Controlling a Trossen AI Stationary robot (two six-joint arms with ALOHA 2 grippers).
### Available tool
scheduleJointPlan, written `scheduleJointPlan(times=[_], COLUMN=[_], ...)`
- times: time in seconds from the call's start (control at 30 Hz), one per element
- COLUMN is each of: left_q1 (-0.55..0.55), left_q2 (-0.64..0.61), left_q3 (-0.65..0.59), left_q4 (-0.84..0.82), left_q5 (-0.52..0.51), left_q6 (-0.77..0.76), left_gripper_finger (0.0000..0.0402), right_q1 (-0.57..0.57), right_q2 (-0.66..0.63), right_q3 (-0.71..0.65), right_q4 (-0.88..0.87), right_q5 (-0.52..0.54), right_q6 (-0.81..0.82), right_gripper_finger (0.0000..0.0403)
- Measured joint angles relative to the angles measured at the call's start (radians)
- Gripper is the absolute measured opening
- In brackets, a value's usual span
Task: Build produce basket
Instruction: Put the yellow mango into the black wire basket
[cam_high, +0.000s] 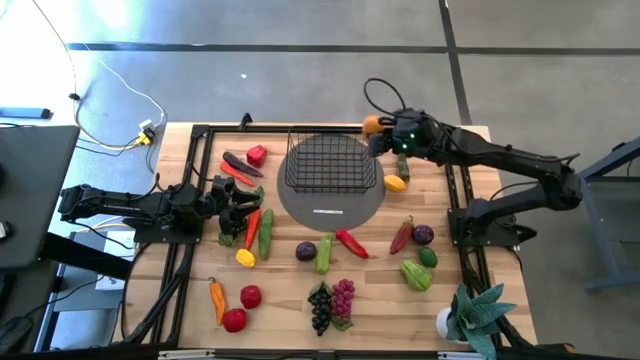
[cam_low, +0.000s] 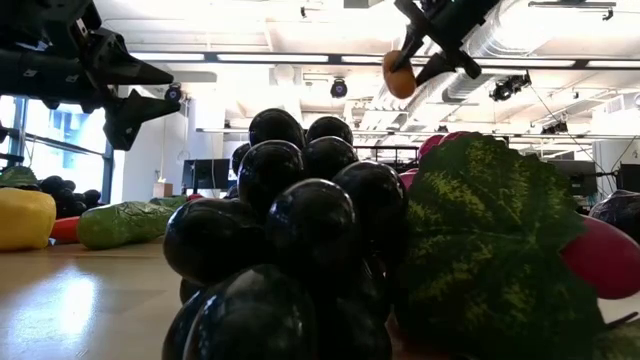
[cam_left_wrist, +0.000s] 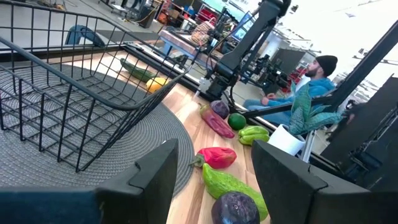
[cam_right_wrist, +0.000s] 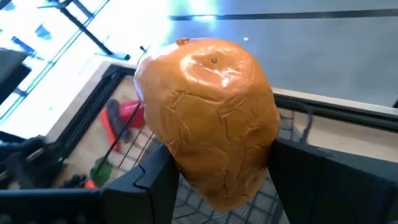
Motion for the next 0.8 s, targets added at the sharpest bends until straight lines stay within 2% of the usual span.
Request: scheduleJointPlan(times=[0.13,0.37,0.8], left_q1=[0.000,0.000,0.000], left_q2=[0.000,0.000,0.000], left_q3=[0.000,0.000,0.000], left_q4=[0.000,0.000,-0.004], left_q5=[0.000,0.000,0.001], left_q6=[0.000,0.000,0.000], left_gripper_finger=[0.0195,0.0195,0.0195], right_q1=[0.045,0.112,0.138], right_q2=[0.020,0.131,0.299], right_q3=[0.000,-0.001,-0.002], right_q4=[0.004,0.018,0.030], right_q5=[0.008,0.014,-0.018], right_q6=[0.007,0.069,0.179], right_gripper_finger=[0.0188,0.0191,0.0243])
